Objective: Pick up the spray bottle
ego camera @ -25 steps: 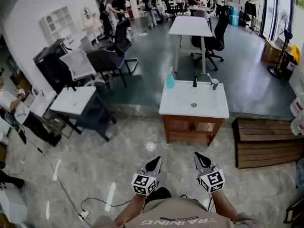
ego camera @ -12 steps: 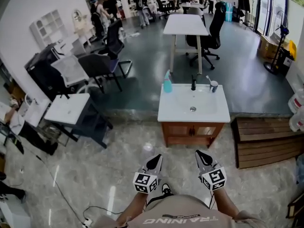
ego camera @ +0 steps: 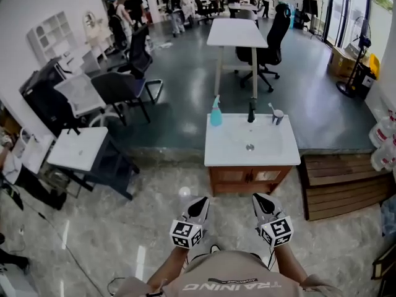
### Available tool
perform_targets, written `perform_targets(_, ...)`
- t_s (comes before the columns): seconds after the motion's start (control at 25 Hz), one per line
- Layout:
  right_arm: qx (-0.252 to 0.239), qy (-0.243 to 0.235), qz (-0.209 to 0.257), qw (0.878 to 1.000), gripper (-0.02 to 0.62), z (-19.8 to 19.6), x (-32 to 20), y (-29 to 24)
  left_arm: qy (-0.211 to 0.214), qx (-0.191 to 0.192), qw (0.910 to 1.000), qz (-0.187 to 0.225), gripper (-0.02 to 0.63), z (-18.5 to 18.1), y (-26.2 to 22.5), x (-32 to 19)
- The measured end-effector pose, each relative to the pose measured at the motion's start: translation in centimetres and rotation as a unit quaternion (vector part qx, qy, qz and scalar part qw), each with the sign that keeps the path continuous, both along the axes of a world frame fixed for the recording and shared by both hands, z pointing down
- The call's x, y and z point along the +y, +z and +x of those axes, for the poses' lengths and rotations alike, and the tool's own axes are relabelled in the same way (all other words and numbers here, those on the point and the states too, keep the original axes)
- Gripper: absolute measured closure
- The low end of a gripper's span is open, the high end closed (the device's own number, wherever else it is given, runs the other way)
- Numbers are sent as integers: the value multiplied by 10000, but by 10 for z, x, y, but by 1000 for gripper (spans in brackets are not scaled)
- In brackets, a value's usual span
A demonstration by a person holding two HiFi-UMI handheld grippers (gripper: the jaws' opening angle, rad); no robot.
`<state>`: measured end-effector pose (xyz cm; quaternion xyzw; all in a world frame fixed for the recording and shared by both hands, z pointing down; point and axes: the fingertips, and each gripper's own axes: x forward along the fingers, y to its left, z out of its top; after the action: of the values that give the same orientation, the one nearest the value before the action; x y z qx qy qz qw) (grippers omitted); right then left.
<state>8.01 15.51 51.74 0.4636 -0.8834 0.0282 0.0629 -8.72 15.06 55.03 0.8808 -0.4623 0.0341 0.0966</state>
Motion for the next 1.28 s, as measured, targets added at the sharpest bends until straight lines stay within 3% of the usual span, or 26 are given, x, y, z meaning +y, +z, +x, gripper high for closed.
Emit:
perform_targets(0.4, 429, -60, 5, 9991, 594, -29, -20, 8, 54, 173, 9998, -53, 588, -21, 9, -31)
perform_targets(0.64, 449, -129, -262, 9986, 594, -31, -34, 20, 41, 290, 9988, -398, 588, -14, 33, -42)
perform_targets(0.96, 195, -174, -462, 9986, 594, -18, -90, 34, -126, 170, 9989, -410, 588, -5, 23, -100)
perform_targets(1.28, 183, -285, -166, 9993, 594, 13, -169, 34, 30, -204, 9990, -394, 588, 32, 15, -173)
